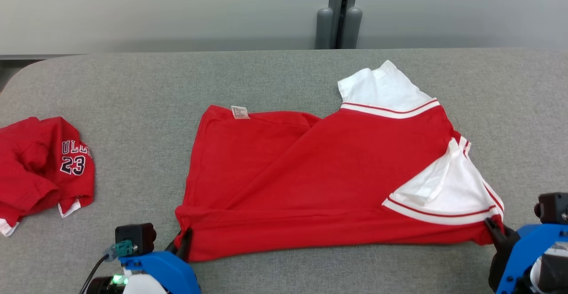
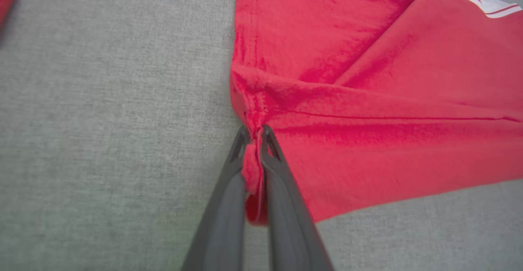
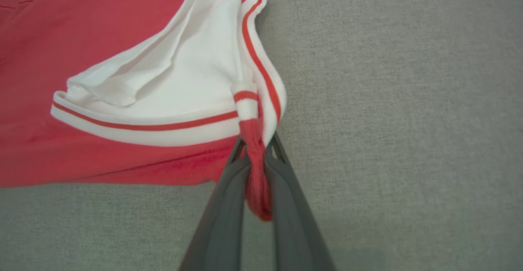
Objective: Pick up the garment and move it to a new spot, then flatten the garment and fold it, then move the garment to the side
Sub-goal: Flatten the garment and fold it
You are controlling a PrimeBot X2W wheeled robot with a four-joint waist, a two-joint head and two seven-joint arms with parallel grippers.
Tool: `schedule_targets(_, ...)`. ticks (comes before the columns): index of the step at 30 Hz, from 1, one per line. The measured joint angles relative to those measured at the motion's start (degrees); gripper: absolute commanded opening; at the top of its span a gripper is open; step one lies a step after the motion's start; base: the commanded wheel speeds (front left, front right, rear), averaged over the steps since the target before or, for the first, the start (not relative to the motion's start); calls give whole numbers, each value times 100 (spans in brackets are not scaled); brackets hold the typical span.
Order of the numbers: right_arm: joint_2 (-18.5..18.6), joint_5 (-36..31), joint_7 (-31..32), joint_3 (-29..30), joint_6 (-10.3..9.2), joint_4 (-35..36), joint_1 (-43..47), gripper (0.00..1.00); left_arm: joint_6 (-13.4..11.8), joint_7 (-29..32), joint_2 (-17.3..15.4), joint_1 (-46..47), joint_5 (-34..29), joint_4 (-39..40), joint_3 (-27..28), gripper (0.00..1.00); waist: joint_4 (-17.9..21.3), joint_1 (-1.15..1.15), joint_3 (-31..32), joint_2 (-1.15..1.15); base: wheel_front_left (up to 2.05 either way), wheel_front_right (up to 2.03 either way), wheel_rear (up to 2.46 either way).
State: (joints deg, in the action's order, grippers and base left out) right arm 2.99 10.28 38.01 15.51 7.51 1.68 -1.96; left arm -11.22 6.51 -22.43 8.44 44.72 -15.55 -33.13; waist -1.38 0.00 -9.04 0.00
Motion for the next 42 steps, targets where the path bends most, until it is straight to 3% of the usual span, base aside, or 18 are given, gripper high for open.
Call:
schedule_targets(10,-14,648,4,-25,-1,290,865,0,-486,277,-308,-878,169,1021,47,0,52,0,38,0,0,0,0)
schedule_targets(11,-14,658,-29,-33,-1,264,877,0,-495,282,-314,-904,174,1065,48,25,53,0,45,0,0,0,0)
schedule_targets(12,-14,687,-59,-32,-1,238,885,86,-498,288,-320,-926,177,1103,46,81,53,0,51,0,0,0,0)
schedule_targets(13,-14,703,-96,-32,-2,220,890,100,-515,296,-326,-938,177,1141,43,100,52,0,57,0,0,0,0)
schedule_targets(20,-12,555,-398,-68,-3,460,663,100,-541,365,-467,-840,93,1446,42,100,49,0,91,0,0,0,0)
schedule_targets(28,-12,88,-321,-232,-2,810,-197,100,-403,634,-600,58,-132,1383,38,100,36,0,7,0,0,0,0)
schedule_targets(32,188,-45,-245,-417,-2,405,-1098,100,-210,783,-408,951,-178,704,42,100,62,0,-183,0,0,0,0)
schedule_targets(37,357,-41,-286,-723,-2,-109,-1928,100,-148,873,-166,1791,-201,-113,108,100,121,0,-457,0,0,0,0)
schedule_targets(42,452,11,-380,-948,-2,-357,-2349,100,-25,913,36,2398,-188,-637,116,100,164,0,-728,0,0,0,0)
